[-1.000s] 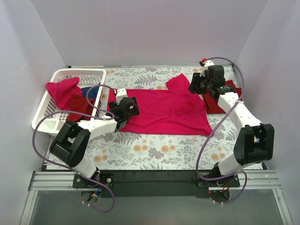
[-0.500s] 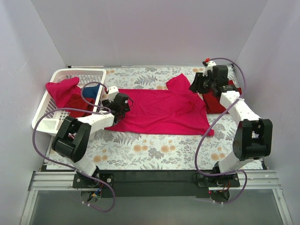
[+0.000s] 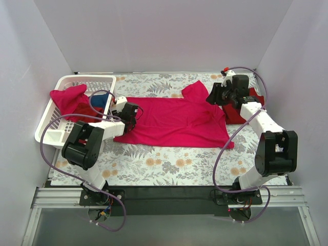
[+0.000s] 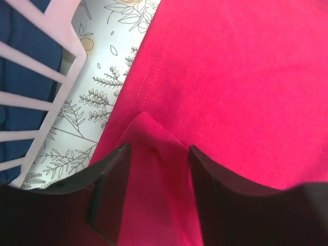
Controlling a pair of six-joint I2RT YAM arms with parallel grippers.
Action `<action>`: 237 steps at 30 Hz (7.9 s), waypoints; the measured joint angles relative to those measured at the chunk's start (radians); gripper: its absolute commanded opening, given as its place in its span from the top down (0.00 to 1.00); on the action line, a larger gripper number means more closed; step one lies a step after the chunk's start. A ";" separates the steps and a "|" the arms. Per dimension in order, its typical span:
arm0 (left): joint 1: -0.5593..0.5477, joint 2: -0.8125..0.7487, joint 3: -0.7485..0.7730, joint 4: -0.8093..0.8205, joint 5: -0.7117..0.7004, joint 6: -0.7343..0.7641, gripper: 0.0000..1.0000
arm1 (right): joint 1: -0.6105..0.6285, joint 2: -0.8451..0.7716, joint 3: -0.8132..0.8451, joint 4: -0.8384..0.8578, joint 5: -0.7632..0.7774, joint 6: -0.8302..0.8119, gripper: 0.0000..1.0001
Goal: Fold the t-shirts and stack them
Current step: Fold the tshirt
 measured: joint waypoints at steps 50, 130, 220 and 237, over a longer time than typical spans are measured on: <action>0.029 -0.016 0.025 0.032 -0.041 0.064 0.27 | 0.000 0.050 -0.061 0.029 0.033 -0.001 0.60; -0.365 -0.356 -0.398 0.322 -0.025 -0.082 0.14 | 0.107 -0.091 -0.433 -0.031 0.211 -0.001 0.59; 0.023 0.224 0.281 0.046 -0.131 -0.014 0.12 | 0.106 -0.253 -0.440 -0.007 -0.060 0.017 0.52; 0.026 0.227 0.279 -0.049 -0.183 -0.127 0.21 | 0.114 -0.223 -0.473 0.032 -0.133 0.003 0.52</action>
